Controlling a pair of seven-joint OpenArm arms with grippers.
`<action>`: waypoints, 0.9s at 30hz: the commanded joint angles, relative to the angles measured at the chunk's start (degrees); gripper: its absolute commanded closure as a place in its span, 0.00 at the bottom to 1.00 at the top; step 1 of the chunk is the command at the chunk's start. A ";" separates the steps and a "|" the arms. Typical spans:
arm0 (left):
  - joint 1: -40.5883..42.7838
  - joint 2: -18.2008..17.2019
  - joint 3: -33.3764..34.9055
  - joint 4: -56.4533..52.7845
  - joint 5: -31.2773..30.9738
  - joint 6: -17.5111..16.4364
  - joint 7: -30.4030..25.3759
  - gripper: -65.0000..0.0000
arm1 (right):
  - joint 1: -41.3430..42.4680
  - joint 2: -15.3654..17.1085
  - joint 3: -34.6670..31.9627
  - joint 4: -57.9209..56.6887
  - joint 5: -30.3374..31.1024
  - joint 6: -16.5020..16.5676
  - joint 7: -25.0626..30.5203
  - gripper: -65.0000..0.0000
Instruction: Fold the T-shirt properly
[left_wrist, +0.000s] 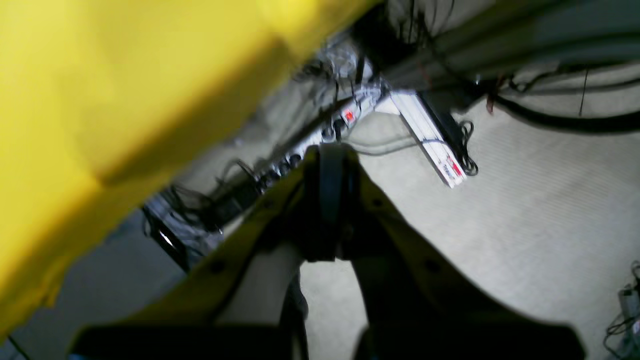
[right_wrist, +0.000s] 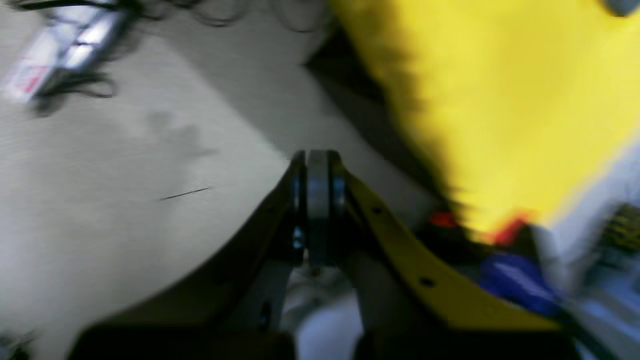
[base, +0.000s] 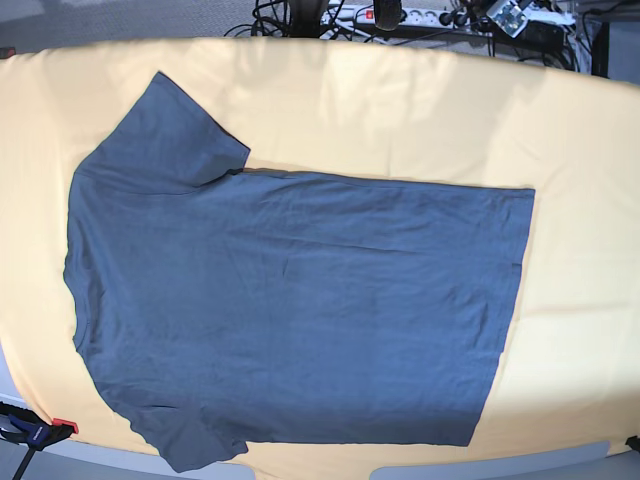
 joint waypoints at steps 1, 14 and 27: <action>0.61 -0.42 -1.33 0.63 -0.04 0.26 -0.50 1.00 | -0.92 0.24 0.00 0.77 -2.21 -1.16 0.24 1.00; -13.29 -9.49 -4.63 0.63 0.55 -0.04 -6.03 1.00 | 16.98 2.91 5.81 0.77 0.94 0.79 8.59 1.00; -28.28 -27.17 -4.50 -22.34 5.77 -15.15 -27.43 1.00 | 29.05 2.73 7.17 0.77 18.16 10.64 14.27 1.00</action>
